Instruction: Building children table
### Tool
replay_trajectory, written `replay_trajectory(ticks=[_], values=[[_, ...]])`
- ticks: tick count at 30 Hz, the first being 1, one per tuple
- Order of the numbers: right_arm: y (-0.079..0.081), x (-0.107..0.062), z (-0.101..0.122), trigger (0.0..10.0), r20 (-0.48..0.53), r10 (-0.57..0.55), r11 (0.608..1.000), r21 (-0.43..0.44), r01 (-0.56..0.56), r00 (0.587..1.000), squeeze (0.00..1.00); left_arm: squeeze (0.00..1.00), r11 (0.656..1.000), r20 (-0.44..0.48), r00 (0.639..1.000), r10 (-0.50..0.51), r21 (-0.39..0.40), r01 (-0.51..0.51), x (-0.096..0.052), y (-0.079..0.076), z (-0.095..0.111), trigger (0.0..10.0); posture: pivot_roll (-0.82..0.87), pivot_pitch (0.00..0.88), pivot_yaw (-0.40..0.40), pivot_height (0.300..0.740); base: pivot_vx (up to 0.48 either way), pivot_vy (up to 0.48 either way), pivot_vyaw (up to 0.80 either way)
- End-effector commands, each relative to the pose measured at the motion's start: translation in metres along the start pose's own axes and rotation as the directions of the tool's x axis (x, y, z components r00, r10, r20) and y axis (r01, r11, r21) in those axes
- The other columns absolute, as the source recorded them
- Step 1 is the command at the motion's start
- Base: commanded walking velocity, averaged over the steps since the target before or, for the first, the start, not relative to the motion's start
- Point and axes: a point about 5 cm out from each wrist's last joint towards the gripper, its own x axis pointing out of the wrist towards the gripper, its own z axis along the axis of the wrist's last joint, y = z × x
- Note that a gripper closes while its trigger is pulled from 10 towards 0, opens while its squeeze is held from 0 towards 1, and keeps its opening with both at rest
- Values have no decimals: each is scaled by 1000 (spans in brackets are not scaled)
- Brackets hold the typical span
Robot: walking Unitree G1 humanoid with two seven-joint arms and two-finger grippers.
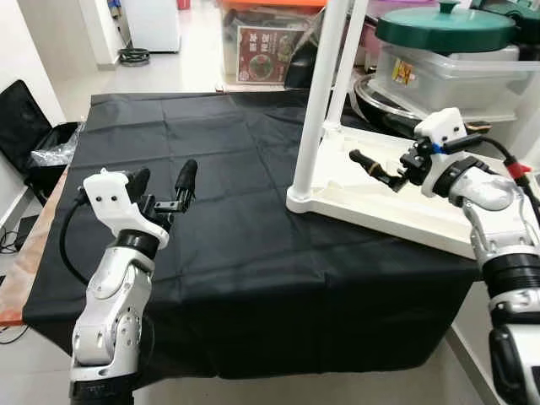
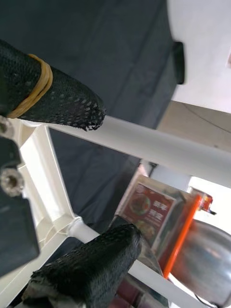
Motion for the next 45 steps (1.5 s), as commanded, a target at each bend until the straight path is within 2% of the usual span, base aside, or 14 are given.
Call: replay_trajectory(ticks=[1, 5, 13, 18, 21, 23, 26, 27, 29, 31, 33, 40, 43, 45], values=[[8, 1, -1, 10000, 21, -17, 998, 62, 16, 1000, 0, 0, 1000, 0, 1000, 2, -2, -2, 0, -2, -1, 10000, -92, 15, -69, 740, 0, 0, 0], [38, 10, 7, 10000, 35, 44, 983, 177, -50, 998, 0, 0, 1000, -8, 1000, -15, 6, 15, -2, -6, 0, 10000, -81, 31, -68, 740, 0, 0, 0], [67, 22, -3, 10000, -47, 51, 973, 229, -39, 998, 0, 0, 999, -17, 999, -28, 16, 28, -4, -6, 4, 10000, -55, 65, -63, 740, 0, 0, 0], [73, 22, -9, 10000, -73, 15, 965, 263, 5, 997, 0, 0, 999, -27, 999, -42, 20, 42, -5, -7, 4, 10000, -46, 71, -64, 740, 0, 0, 0], [76, 1, -23, 10000, -121, -82, 935, 335, 118, 989, 0, 0, 991, -62, 989, -131, 32, 133, -10, -16, 3, 10000, -51, 95, -51, 740, 0, 0, 0], [82, -28, -23, 10000, -127, -122, 875, 455, 167, 984, 0, 0, 980, -120, 977, -173, 74, 183, -17, -19, -6, 10000, -64, 107, -33, 740, 0, 0, 0], [86, -37, -20, 10000, -122, -119, 855, 492, 164, 985, 0, 0, 980, -139, 976, -167, 83, 180, -19, -17, -9, 10000, -70, 109, -26, 740, 0, 0, 0], [117, -55, -5, 10000, -93, -55, 806, 584, 99, 994, 0, 0, 988, -184, 976, -116, 76, 131, -27, -10, -20, 10000, -79, 111, -12, 740, 0, 0, 0], [117, -55, -5, 10000, -93, -55, 806, 584, 99, 994, 0, 0, 988, -184, 976, -116, 76, 131, -27, -10, -20, 10000, -79, 111, -12, 740, 0, 0, 0], [152, -71, 9, 10000, -69, 15, 765, 643, 33, 998, 0, 0, 991, -236, 968, -91, 75, 112, -41, -6, -32, 10000, -79, 110, -5, 740, 0, 0, 0], [162, -77, 12, 10000, -71, 30, 756, 654, 24, 997, 0, 0, 992, -253, 963, -88, 64, 108, -47, -5, -35, 10000, -81, 108, -3, 740, 0, 0, 0], [163, -87, 2, 10000, -128, 21, 786, 616, 63, 992, 0, 0, 993, -284, 953, -104, 22, 115, -57, -9, -41, 10000, -83, 95, 7, 740, 0, -117, 0], [139, -88, -12, 10000, -220, -84, 801, 565, 197, 972, 0, 0, 988, -279, 949, -150, -22, 150, -54, -14, -40, 10000, -91, 90, 11, 740, 0, -480, 0], [137, -88, -8, 10000, -220, -77, 792, 579, 194, 973, 0, 0, 987, -273, 948, -161, -31, 159, -52, -16, -40, 10000, -94, 87, 11, 740, 0, -480, 0]])
